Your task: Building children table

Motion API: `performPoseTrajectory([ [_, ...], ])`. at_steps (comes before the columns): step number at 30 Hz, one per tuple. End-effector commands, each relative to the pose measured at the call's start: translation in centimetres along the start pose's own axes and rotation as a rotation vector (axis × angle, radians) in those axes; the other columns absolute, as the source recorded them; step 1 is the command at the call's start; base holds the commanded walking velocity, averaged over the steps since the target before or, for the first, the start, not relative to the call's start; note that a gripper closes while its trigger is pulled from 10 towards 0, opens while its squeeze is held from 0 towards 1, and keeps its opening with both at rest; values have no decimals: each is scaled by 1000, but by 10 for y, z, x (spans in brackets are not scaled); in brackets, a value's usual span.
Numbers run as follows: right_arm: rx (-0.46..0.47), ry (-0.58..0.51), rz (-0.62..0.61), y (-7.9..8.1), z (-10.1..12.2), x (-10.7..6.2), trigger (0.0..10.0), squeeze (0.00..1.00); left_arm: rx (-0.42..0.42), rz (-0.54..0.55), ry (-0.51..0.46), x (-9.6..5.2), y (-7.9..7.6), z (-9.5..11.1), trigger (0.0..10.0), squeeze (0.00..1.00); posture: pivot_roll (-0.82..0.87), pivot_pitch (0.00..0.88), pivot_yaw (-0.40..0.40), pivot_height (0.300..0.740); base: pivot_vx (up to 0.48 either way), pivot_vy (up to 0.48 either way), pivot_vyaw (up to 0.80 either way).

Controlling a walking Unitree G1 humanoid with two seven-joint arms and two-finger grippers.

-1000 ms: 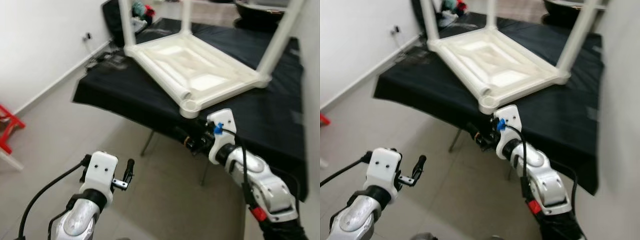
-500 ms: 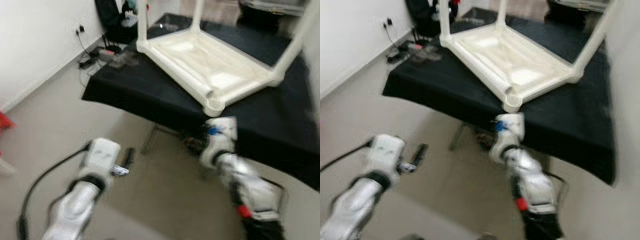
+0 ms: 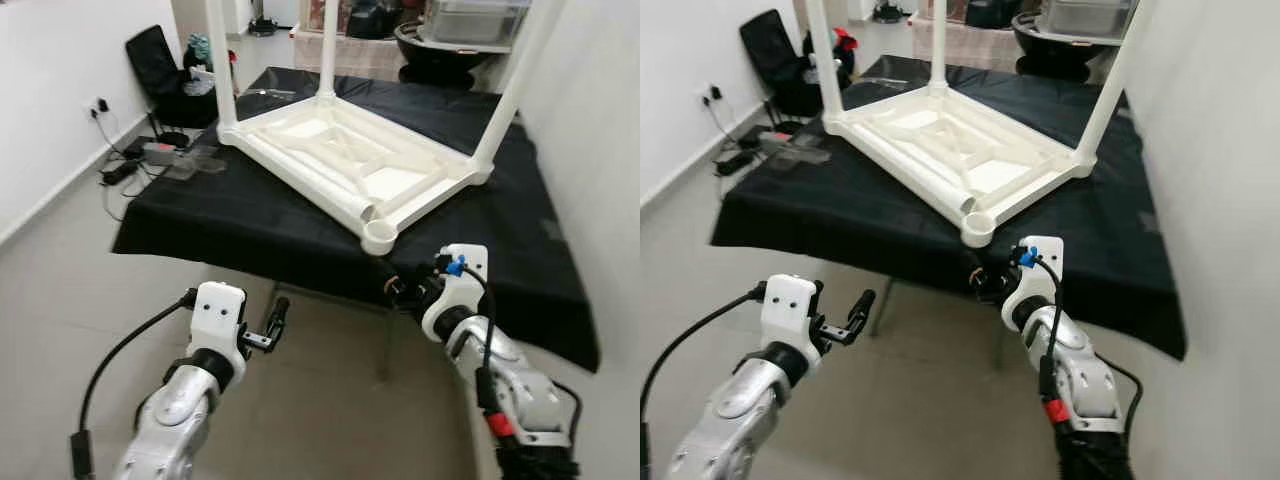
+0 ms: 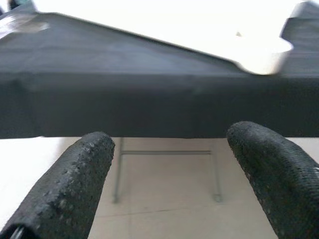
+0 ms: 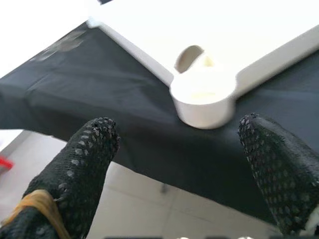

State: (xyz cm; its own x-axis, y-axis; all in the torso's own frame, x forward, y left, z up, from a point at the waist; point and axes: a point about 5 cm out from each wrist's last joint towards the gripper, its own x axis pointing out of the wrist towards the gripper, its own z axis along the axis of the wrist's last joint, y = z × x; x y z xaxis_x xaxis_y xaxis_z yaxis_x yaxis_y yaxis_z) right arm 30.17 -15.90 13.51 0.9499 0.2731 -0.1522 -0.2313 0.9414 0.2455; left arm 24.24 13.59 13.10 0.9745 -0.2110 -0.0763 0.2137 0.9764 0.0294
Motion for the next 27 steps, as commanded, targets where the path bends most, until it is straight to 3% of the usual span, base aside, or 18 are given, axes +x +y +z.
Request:
performPoseTrajectory([
  [1, -3, 8, 32, 6, -2, 3, 10000, 0, -1, 5, 6, -1, 3, -4, 10000, 0, -42, 27, -71, 740, 368, 0, 0],
  [7, 7, 4, 78, 7, -1, 3, 10000, 0, 2, -4, -3, -2, 1, -4, 10000, 0, -44, 37, -67, 740, 322, 0, 0],
  [16, -23, 3, 124, 8, 5, 2, 10000, 0, 22, -4, -22, -6, -1, 0, 10000, 0, -44, 62, -68, 740, 0, 0, 0],
  [19, 3, -7, 169, 16, 20, 4, 10000, 0, 38, -4, -34, -10, -2, 3, 10000, 0, -41, 91, -65, 740, 0, 0, 0],
  [27, -25, 29, 65, 13, 46, 13, 10000, 0, 53, 8, -54, -17, -2, 10, 10000, 0, -36, 150, -64, 740, 0, 0, 0],
])
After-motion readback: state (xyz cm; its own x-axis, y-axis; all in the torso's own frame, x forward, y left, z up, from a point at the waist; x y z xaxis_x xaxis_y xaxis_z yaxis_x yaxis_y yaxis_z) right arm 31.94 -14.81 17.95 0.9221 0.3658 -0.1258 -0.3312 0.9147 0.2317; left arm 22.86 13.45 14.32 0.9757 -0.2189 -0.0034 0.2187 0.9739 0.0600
